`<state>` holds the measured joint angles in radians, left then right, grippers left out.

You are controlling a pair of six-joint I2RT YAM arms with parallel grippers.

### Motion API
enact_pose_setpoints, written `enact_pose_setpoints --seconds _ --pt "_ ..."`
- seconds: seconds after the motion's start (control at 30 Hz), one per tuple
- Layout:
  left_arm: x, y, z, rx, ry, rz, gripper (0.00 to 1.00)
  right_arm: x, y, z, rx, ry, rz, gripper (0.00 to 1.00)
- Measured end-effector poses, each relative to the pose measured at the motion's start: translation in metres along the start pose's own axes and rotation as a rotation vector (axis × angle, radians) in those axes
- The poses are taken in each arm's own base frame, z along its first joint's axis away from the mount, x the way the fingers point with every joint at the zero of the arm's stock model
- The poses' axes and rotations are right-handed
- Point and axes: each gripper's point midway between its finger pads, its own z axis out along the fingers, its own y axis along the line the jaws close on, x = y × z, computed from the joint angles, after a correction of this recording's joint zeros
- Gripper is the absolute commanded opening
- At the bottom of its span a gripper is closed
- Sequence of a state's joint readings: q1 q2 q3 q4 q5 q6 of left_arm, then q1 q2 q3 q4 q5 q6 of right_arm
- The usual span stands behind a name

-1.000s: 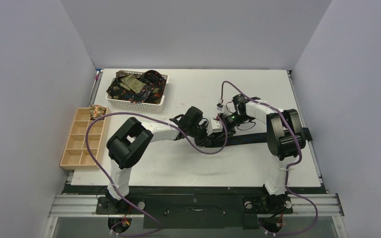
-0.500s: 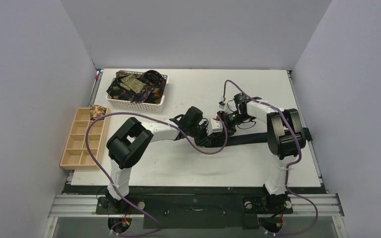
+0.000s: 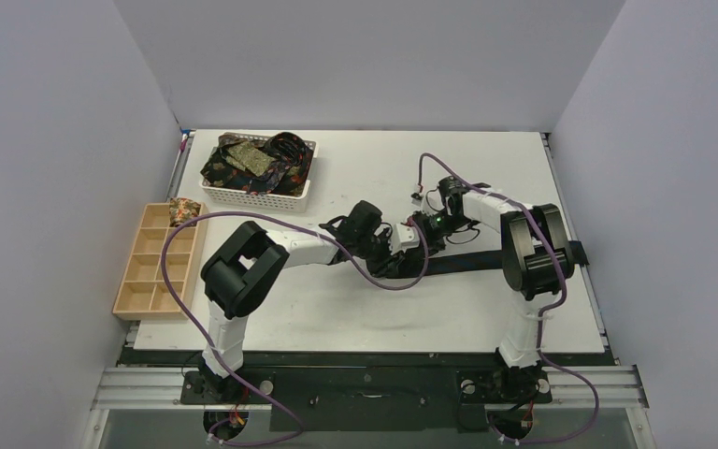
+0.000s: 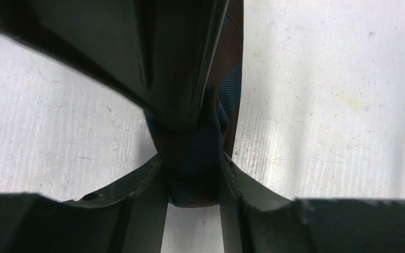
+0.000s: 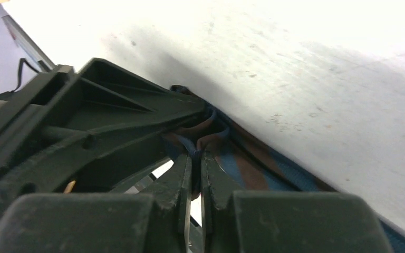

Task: Roll the ties
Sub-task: Roll the tie at the center of the board.

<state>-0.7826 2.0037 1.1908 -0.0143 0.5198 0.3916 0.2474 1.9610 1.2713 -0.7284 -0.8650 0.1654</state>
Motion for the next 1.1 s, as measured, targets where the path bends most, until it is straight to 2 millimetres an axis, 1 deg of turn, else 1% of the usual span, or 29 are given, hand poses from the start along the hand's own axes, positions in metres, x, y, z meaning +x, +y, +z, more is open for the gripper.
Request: enact_pose_setpoints --seconds 0.03,0.07,0.1,0.13,0.17,0.23,0.3,0.4,0.57,0.7,0.9,0.97,1.03,1.07,1.1 --pt "0.000 0.000 0.000 -0.001 -0.001 -0.007 0.46 0.001 -0.004 0.000 0.013 0.004 0.002 0.00" --pt "0.000 0.001 0.000 -0.004 -0.004 -0.015 0.53 0.002 -0.009 0.002 0.025 0.010 0.004 0.00" --pt "0.001 0.001 0.000 -0.004 -0.008 -0.025 0.55 0.004 -0.015 0.003 0.035 0.016 0.010 0.00" --pt "0.000 0.002 -0.001 -0.005 -0.020 -0.032 0.61 0.007 -0.020 0.006 0.045 0.029 0.019 0.00" --pt "0.000 0.003 -0.002 -0.007 -0.033 -0.040 0.64 0.012 -0.024 0.009 0.052 0.044 0.030 0.00" --pt "0.002 0.004 -0.008 -0.019 -0.060 -0.055 0.72 0.016 -0.027 0.011 0.048 0.060 0.048 0.00" --pt "0.009 0.004 -0.017 -0.036 -0.081 -0.070 0.76 0.017 -0.027 0.012 0.053 0.062 0.042 0.00" --pt "0.016 0.002 -0.026 -0.055 -0.102 -0.080 0.78 0.016 -0.028 0.012 0.055 0.060 0.039 0.00" --pt "0.018 0.003 -0.026 -0.069 -0.133 -0.051 0.78 0.016 -0.028 0.012 0.059 0.060 0.037 0.00" --pt "0.016 0.005 -0.022 -0.078 -0.158 -0.016 0.79 0.016 -0.028 0.013 0.059 0.060 0.035 0.00" --pt "0.008 0.002 -0.009 -0.079 -0.185 0.028 0.80 0.016 -0.027 0.013 0.057 0.060 0.034 0.00" --pt "0.001 0.001 -0.002 -0.071 -0.194 0.037 0.78 0.016 -0.027 0.013 0.055 0.060 0.033 0.00" --pt "-0.006 0.001 0.007 -0.065 -0.199 0.044 0.72 0.016 -0.026 0.013 0.052 0.061 0.029 0.06" --pt "-0.009 0.001 0.010 -0.062 -0.201 0.046 0.61 0.016 -0.025 0.014 0.050 0.061 0.025 0.07" --pt "-0.011 0.001 0.013 -0.060 -0.203 0.048 0.53 0.016 -0.025 0.014 0.047 0.062 0.022 0.11"
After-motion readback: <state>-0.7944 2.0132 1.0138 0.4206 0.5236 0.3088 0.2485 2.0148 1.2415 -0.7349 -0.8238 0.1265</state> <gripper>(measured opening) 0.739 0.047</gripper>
